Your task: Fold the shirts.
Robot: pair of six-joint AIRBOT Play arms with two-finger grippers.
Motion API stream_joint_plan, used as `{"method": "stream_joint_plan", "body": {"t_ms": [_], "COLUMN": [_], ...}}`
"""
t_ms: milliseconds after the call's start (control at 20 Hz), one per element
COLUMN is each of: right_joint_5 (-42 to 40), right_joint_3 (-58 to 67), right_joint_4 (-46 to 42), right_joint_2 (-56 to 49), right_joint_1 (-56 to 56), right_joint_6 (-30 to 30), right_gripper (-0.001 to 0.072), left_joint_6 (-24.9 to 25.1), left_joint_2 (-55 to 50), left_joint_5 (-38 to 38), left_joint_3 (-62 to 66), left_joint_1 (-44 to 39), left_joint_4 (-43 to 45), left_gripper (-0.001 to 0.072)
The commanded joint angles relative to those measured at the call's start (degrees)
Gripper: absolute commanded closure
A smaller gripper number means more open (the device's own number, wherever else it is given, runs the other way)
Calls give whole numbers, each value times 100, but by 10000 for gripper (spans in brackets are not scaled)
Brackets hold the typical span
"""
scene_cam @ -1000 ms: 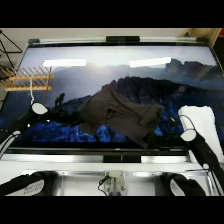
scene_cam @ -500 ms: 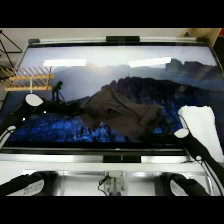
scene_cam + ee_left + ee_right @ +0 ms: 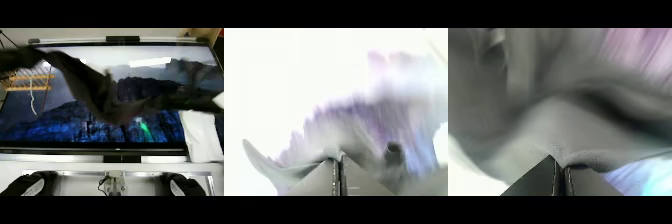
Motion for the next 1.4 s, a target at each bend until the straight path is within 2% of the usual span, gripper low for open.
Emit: {"method": "stream_joint_plan", "body": {"t_ms": [0,150,250,350,550,650,800,950,1100,1350], "right_joint_5": [-426,-774,-697,-435,774,1462,2063,1517,437,-1250], "right_joint_3": [2638,3609,3735,3735,3729,3729,3493,2723,1954,1849], "right_joint_4": [-2227,-2909,-3060,-3237,-3987,-4201,-4245,-4234,-4172,-3956], "right_joint_2": [866,1408,1674,1786,1545,1200,468,-343,-1373,-3294], "right_joint_1": [0,0,0,0,0,0,0,0,0,2], "right_joint_6": [483,938,1086,1196,1281,1281,1272,1329,1641,2302], "right_gripper": [629,630,630,630,629,629,629,629,629,629], "left_joint_6": [-278,-658,-896,-925,-925,-920,-804,-658,-660,-664], "left_joint_2": [758,1274,1499,1585,1574,1567,1552,1257,566,-1445], "left_joint_5": [704,1113,883,533,-420,-789,-859,-398,728,2041], "left_joint_3": [1950,2350,2347,2350,2103,1633,538,-750,-1742,-1823], "left_joint_1": [352,490,492,492,492,492,492,492,490,402], "left_joint_4": [603,807,1019,1300,2179,2284,2284,2284,2280,1801], "left_gripper": [678,678,678,678,678,677,677,677,677,677]}}
